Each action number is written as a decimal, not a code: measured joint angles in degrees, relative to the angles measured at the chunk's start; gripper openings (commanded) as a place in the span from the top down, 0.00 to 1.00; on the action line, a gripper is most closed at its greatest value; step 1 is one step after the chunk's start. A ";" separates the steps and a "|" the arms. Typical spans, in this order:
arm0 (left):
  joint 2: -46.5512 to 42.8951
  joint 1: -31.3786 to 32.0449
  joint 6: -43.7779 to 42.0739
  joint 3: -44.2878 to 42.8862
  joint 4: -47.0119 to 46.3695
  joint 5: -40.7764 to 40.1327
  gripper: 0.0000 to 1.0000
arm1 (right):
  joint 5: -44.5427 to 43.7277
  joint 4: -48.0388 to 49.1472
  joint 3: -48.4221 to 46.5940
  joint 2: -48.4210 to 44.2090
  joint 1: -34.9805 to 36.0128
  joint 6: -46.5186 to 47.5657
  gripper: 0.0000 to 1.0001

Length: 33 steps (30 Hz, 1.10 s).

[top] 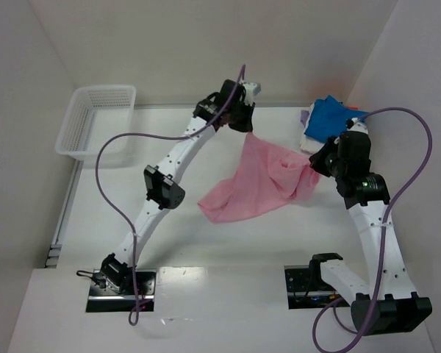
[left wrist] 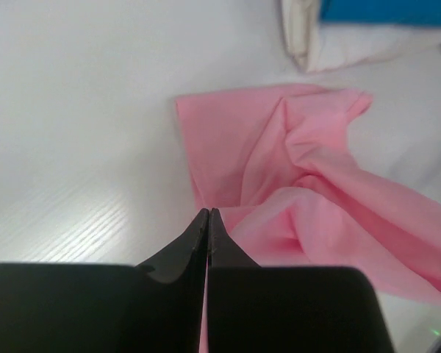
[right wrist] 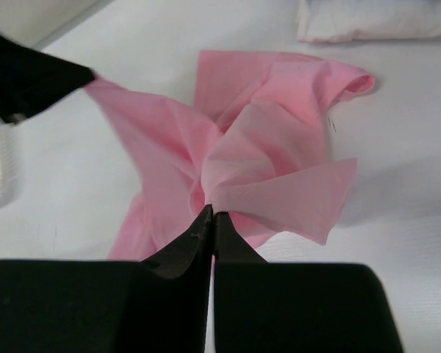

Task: Fold and stack the t-shirts
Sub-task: Flatten out the tshirt

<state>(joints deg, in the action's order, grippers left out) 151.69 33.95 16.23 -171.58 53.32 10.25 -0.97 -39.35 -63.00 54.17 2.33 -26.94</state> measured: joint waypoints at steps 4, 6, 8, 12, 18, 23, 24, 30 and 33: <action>-15.88 -1.42 -1.53 5.56 0.51 -3.97 1.00 | -0.40 0.56 -3.89 1.41 -0.36 0.92 1.00; -24.62 -1.63 -2.37 8.57 -0.74 -6.90 1.00 | -0.70 1.05 -7.68 3.62 -0.46 1.36 1.00; -30.66 -1.61 -2.81 11.44 -1.78 -9.16 1.00 | -0.88 1.64 -12.71 6.46 -0.52 1.92 1.00; -44.03 -1.53 -3.98 19.01 -4.04 -15.92 1.00 | -1.49 3.63 -23.89 11.82 -1.21 2.53 1.00; -57.39 -5.83 -4.33 33.33 -5.71 -24.54 1.00 | -1.87 5.94 -45.24 21.62 -2.58 3.42 1.00; -65.60 -8.66 -4.27 43.19 -9.03 -27.55 1.00 | 0.54 6.10 -59.85 27.99 -2.22 3.96 1.00; -67.26 -8.44 -4.31 44.74 -9.30 -27.70 1.00 | 1.30 6.06 -61.34 28.63 -2.15 4.00 1.00; -76.33 -8.35 -4.26 53.13 -13.49 -30.71 1.00 | 7.17 5.79 -63.10 29.83 -1.68 3.94 1.00; -79.30 -8.35 -4.26 55.45 -14.90 -32.06 1.00 | 10.34 6.01 -61.88 29.65 -1.60 3.85 1.00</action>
<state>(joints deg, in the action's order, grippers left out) 72.39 25.61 11.97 -116.13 38.42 -21.81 9.37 -33.34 -124.88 83.82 0.73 -23.09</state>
